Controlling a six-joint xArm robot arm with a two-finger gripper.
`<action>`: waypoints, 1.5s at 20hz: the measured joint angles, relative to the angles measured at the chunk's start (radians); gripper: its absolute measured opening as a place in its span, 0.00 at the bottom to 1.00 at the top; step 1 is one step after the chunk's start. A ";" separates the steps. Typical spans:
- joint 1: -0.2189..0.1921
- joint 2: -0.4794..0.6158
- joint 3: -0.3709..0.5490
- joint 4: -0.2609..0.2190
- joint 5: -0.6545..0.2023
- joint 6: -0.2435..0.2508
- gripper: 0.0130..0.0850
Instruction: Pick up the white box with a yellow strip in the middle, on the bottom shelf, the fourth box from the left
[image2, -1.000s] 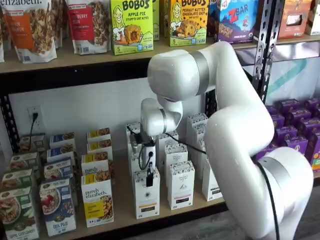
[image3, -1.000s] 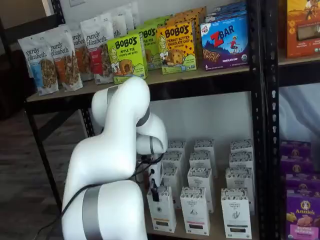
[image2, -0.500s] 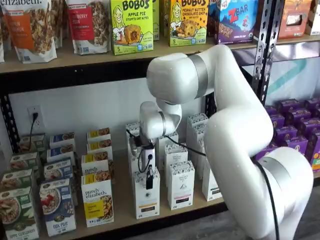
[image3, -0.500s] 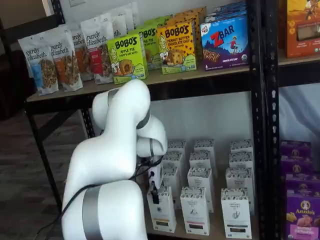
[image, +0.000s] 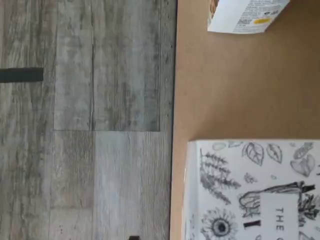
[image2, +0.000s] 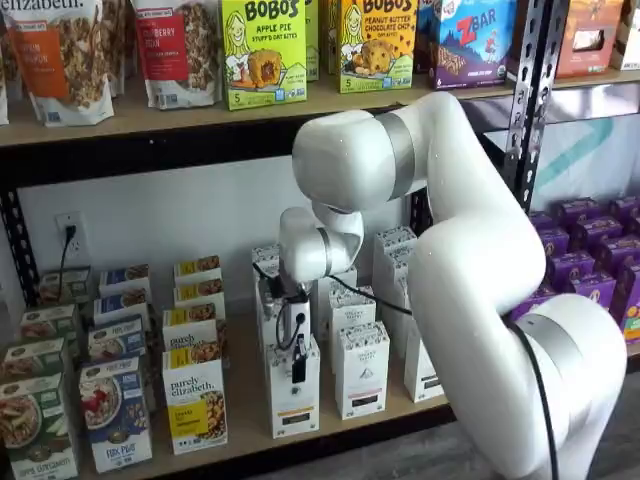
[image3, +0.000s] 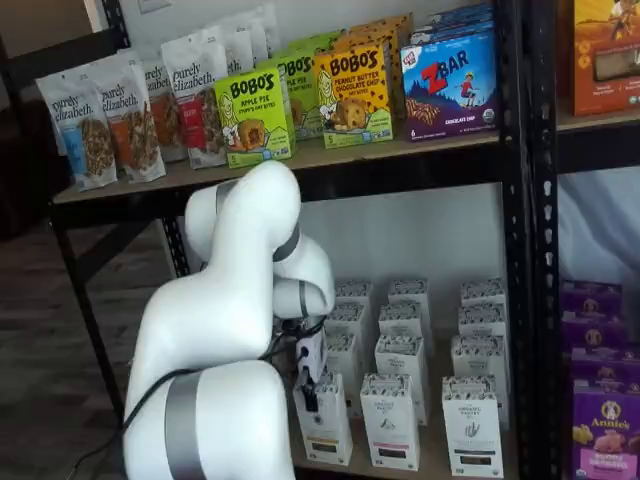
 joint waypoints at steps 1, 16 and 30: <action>0.000 0.001 0.001 0.004 -0.004 -0.003 1.00; 0.002 0.005 0.009 0.013 -0.042 -0.011 0.78; 0.004 -0.009 0.024 0.018 -0.029 -0.013 0.56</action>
